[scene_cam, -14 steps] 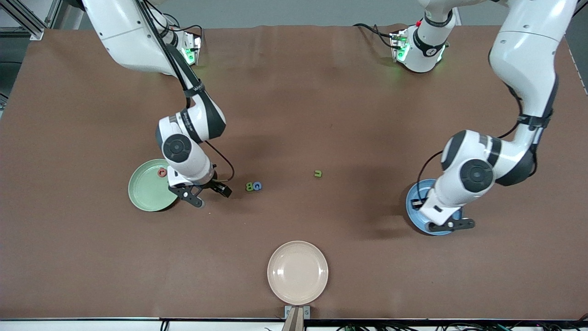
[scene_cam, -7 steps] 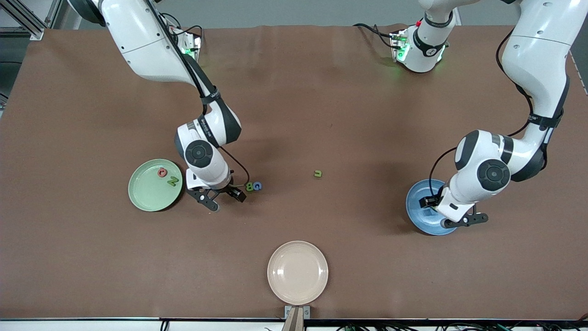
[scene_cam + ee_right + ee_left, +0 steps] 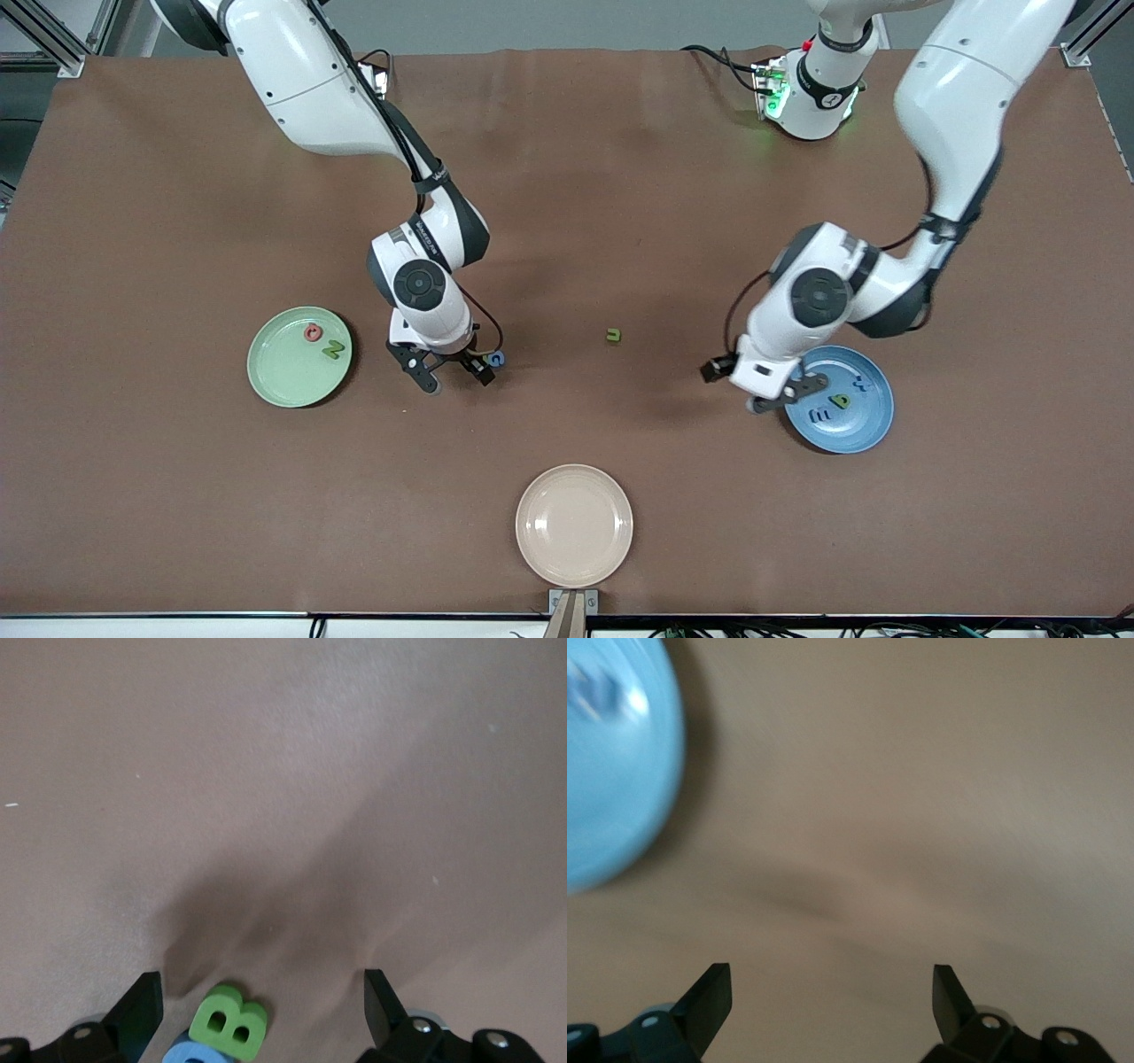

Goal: Sort upper and lower case letters into plates

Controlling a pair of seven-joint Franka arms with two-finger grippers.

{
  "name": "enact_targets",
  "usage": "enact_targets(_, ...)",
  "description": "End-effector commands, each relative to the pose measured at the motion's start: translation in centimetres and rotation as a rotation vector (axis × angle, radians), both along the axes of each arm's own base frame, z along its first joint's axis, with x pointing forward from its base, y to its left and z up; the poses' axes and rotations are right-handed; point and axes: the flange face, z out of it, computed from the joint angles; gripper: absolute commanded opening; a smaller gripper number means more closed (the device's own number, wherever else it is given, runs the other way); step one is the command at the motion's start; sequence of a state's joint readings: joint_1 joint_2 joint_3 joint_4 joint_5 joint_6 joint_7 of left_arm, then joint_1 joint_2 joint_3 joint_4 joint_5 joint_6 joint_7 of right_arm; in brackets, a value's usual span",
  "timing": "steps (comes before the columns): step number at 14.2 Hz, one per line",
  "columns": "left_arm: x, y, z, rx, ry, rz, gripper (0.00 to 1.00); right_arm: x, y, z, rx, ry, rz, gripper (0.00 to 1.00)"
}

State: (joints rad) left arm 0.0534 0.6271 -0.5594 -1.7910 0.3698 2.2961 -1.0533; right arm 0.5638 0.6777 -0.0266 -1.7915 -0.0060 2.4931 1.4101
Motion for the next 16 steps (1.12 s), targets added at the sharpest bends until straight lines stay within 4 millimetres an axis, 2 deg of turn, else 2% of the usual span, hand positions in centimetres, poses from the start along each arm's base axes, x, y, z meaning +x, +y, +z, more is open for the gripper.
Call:
enact_targets(1,-2.2,-4.8,-2.0,-0.028,0.012,0.057,0.97,-0.4,0.9,0.0,-0.003,-0.009,-0.056,0.93)
enact_targets(2,-3.5,-7.7,-1.9,-0.034,0.016,0.084,0.95,-0.4,0.9,0.0,-0.002,-0.008,-0.067,0.89)
enact_targets(3,-4.7,-9.7,-2.0,-0.030,0.018,0.123,0.95,-0.5,1.0,0.0,-0.003,-0.009,-0.072,0.86)
enact_targets(5,-5.6,-12.4,-2.6,-0.037,0.028,0.221,0.91,-0.5,1.0,0.0,-0.002,-0.008,-0.081,0.75)
enact_targets(8,-8.0,-16.2,-4.3,-0.041,0.048,0.231,0.79,-0.5,1.0,-0.1,-0.004,-0.005,-0.081,0.58)
enact_targets(11,-7.7,-17.3,-5.4,-0.029,0.010,0.199,0.71,-0.6,1.1,0.0,-0.004,-0.005,-0.082,0.29)
enact_targets(14,-7.0,-17.1,-6.2,-0.001,-0.030,0.158,0.66,-0.7,1.3,0.0,-0.002,-0.005,-0.093,0.02)
enact_targets(16,-6.9,-16.9,-6.6,0.016,-0.049,0.127,0.64,-0.2,0.8,0.5,-0.002,-0.008,-0.082,0.00)
